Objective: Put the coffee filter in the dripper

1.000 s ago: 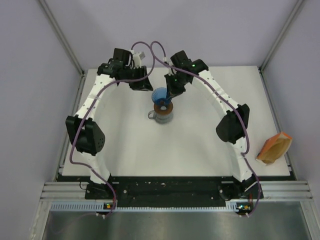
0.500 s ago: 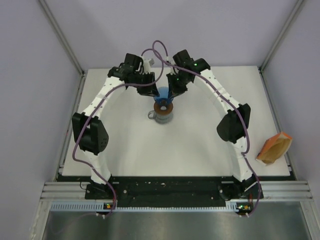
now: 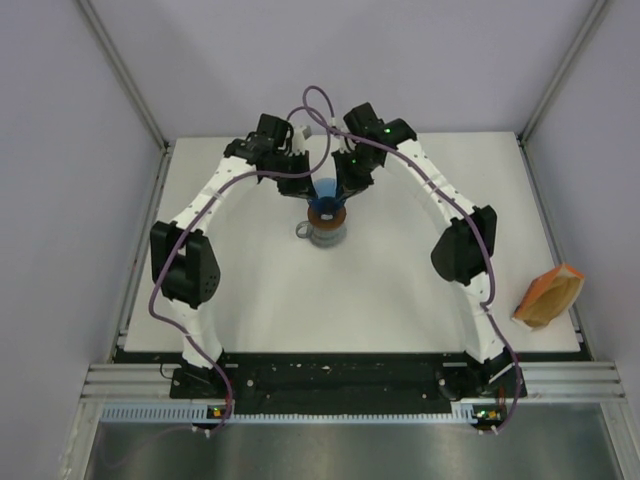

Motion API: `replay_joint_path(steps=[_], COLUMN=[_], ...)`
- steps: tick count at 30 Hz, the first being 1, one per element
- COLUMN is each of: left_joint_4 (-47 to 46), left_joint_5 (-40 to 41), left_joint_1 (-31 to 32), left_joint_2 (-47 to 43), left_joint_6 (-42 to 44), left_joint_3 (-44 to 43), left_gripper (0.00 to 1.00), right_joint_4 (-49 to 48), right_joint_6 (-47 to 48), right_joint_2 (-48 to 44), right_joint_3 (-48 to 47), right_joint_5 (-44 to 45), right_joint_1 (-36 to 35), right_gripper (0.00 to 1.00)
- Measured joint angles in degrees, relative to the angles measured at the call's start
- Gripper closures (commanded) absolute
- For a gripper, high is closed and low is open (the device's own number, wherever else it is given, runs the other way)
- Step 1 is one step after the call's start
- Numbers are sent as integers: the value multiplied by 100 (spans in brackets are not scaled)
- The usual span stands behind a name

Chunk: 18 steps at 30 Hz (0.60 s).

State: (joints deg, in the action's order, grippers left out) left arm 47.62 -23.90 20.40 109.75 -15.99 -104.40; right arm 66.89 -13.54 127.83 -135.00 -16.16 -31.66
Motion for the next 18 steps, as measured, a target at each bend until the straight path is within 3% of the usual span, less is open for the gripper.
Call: replay_joint_path(steps=[4,10,12,14,18], left_joint_4=[-85,-116,-118,-122,-155], left_joint_5=[-125,-282,-238,-181,-42], left_joint_1=[-15,-48,-48,-48,-24], left_joint_2=[28,35,35,35,35], left_joint_6=[-245,-643,-671,-682,-673], left_joint_3=[205,306,306,306,306], left_gripper=[100,100,100,100,100], right_joint_4=[0,-332,-424,-468,-579], right_joint_6=[-9,-11,-13,-17,-42], right_joint_2=[52,37,37,37,-9], right_joint_3=[2,160,275,369,476], right_joint_5=[2,103,149,157,114], right_joint_1=[4,9,11,9,-24], right_gripper=[71,66,70,83,98])
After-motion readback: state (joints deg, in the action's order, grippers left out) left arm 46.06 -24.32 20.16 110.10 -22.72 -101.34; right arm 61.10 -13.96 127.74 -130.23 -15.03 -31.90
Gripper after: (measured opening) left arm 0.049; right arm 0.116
